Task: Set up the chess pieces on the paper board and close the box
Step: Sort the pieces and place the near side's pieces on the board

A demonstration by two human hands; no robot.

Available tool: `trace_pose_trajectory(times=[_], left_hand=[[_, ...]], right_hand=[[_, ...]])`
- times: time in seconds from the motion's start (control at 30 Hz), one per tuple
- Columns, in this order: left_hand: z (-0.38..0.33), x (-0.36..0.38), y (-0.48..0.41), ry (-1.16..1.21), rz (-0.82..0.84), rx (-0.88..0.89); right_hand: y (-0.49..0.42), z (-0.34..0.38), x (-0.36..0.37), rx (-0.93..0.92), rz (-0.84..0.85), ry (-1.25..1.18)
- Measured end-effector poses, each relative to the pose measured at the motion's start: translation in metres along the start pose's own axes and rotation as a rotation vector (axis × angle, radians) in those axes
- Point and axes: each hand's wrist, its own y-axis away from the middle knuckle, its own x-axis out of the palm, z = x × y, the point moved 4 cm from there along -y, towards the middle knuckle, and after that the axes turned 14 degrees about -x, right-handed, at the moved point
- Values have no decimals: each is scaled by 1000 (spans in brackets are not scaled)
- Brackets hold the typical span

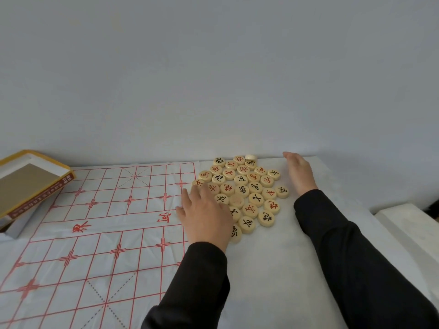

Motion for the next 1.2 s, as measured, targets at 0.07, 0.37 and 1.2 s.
trace_pose_trajectory(times=[0.07, 0.37, 1.2], left_hand=[[0, -2, -1, 13, 0, -12], [-3, 0, 0, 25, -7, 21], [14, -19, -28, 33, 61, -111]], right_hand=[[-1, 6, 11, -29, 126, 14], [-29, 33, 57, -159, 404, 347], [49, 12, 1, 42, 108, 259]])
